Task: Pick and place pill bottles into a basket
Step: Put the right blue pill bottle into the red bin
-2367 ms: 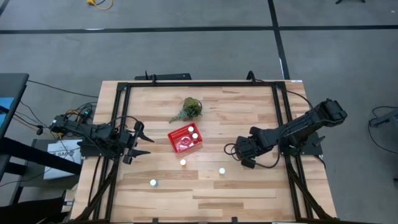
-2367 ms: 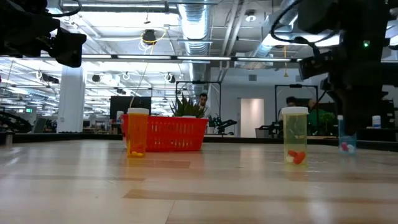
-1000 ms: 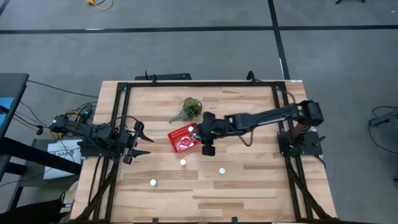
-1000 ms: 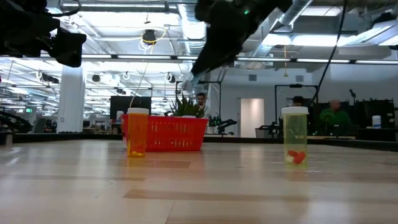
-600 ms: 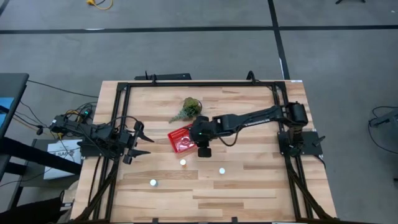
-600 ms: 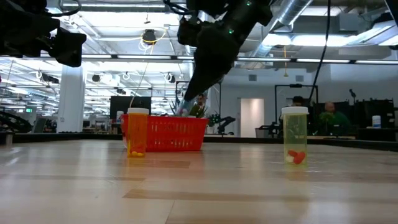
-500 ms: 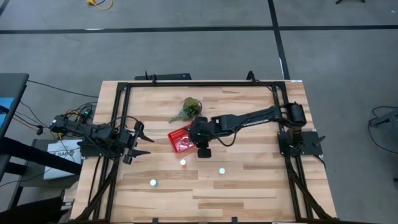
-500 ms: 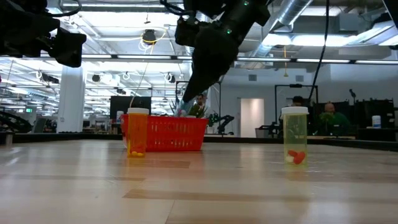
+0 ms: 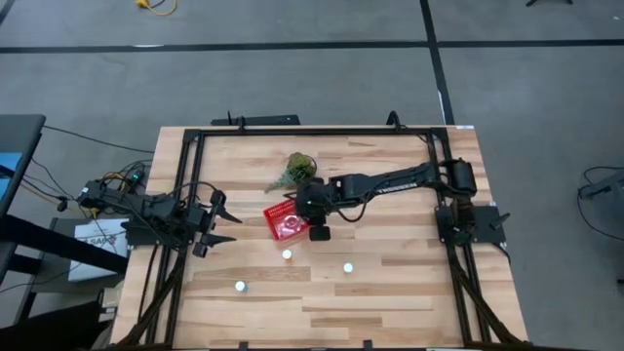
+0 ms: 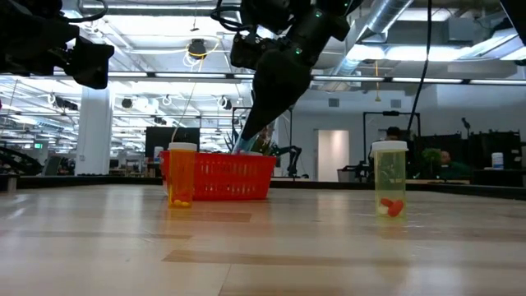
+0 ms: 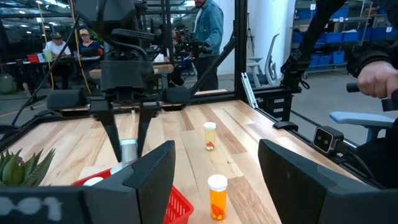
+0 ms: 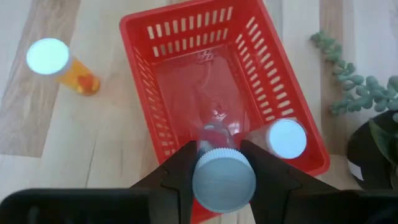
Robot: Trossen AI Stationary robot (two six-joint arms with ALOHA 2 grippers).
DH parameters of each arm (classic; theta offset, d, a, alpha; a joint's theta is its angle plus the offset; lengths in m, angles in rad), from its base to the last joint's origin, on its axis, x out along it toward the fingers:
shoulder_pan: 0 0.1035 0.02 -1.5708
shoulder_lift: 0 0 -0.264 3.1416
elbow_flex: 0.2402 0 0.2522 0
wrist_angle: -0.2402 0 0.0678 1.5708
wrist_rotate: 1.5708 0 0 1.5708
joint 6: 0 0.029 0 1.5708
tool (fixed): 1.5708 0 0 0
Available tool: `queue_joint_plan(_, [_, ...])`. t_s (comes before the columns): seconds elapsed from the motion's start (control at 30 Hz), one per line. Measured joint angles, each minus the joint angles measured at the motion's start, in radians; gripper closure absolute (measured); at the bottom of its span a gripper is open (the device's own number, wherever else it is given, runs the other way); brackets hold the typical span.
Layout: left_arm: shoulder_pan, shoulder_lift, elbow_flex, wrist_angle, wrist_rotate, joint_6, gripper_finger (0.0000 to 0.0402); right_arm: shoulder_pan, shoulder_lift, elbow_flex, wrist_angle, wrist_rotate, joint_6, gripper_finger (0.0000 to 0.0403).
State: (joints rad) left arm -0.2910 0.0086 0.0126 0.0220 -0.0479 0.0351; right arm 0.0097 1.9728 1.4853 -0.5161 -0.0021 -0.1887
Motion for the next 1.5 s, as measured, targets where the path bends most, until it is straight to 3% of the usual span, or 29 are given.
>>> queue_joint_plan(0.6, [0.0, 0.0, 0.0, 0.0, 0.0, 0.007, 0.018, 0.008, 0.009, 0.007, 0.021, 0.003, -0.006, 0.0294])
queue_joint_plan(0.9, [0.0, 0.0, 0.0, 0.0, 0.0, 0.007, 0.018, 0.016, 0.045, 0.118, -0.085, 0.03, -0.045, 0.0294])
queue_joint_plan(1.5, [0.0, 0.0, 0.0, 0.0, 0.0, 0.003, 0.018, 0.03, 0.045, 0.114, -0.138, 0.024, -0.03, 0.0294])
